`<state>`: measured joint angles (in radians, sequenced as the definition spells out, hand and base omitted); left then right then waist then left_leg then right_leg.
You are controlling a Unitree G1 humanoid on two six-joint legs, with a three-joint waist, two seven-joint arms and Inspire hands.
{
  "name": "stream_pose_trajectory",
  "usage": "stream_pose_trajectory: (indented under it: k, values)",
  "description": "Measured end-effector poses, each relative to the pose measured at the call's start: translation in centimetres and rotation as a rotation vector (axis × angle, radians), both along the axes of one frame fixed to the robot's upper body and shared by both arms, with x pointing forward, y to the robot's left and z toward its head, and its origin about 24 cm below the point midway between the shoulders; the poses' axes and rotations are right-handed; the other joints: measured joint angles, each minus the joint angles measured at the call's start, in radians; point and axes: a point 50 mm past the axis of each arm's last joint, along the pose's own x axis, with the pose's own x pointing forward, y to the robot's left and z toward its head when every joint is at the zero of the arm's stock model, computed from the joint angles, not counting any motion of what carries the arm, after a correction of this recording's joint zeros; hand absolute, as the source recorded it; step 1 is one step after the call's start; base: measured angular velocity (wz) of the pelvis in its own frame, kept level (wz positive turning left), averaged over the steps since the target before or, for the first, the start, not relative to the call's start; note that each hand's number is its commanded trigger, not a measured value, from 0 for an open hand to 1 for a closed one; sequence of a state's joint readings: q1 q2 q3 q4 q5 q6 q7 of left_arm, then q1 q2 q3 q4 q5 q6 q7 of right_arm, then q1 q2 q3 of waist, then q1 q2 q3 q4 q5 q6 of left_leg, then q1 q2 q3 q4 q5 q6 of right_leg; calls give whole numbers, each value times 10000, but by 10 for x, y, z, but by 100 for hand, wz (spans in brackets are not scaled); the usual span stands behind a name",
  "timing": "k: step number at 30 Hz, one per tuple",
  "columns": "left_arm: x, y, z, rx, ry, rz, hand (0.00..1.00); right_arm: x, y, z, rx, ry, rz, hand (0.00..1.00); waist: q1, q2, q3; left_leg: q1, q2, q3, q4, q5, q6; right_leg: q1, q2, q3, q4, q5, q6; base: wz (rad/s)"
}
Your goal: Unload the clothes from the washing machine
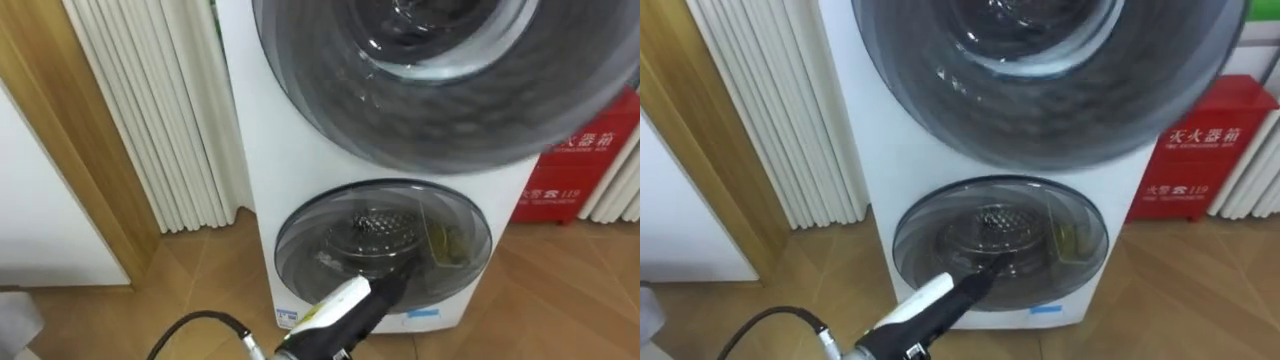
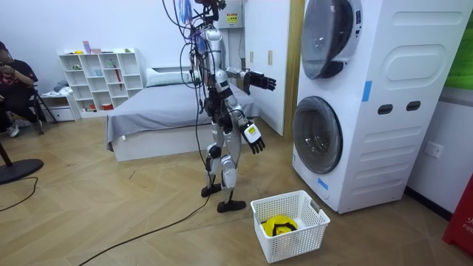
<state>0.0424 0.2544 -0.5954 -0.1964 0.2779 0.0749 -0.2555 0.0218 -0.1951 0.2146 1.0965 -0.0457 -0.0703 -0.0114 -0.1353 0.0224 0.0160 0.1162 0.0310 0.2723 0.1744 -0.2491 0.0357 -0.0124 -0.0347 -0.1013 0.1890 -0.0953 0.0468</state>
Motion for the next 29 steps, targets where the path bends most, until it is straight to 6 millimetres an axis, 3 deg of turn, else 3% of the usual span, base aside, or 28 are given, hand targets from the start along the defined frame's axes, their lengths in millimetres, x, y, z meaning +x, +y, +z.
stream_pose_trajectory:
  k: [11,15,18,21,24,27,29]
  values:
    - [0,4,-34,653,1186,401,0,-1,6,-1,47,-99,-148,0,-51,-73,19,149,85,277,-112,-48,-76,-55,137,224,-14,-1,-3,-10]
    - [0,7,-45,801,1514,598,0,-8,8,-3,323,-13,-630,0,31,-146,-34,207,148,290,-127,-80,-133,-16,228,233,-34,-14,-75,-9]
    - [-3,21,-74,1430,2382,1287,0,-13,9,-5,423,52,-919,0,92,-154,-34,367,207,290,-130,-115,-193,97,327,359,-28,-50,-135,-15]
    - [-14,48,-106,2297,3492,2455,0,-17,9,-6,466,133,-1127,0,298,-174,-65,474,284,280,-136,-169,-285,128,460,501,4,-121,-254,-20]
    - [-38,85,-140,2899,4918,4169,0,-25,8,-8,704,306,-1813,0,569,-220,-92,608,370,260,-130,-201,-360,175,543,483,8,-175,-339,-6]
    - [-79,134,-171,3495,6641,6698,0,-33,7,-9,861,444,-2262,0,824,-273,-97,696,438,244,-115,-201,-369,304,611,417,-35,-208,-394,-10]
    - [-123,178,-184,4406,7577,9334,0,-38,8,-10,1084,534,-2618,0,904,-356,-133,713,518,172,-115,-257,-465,331,699,406,-44,-254,-468,-5]
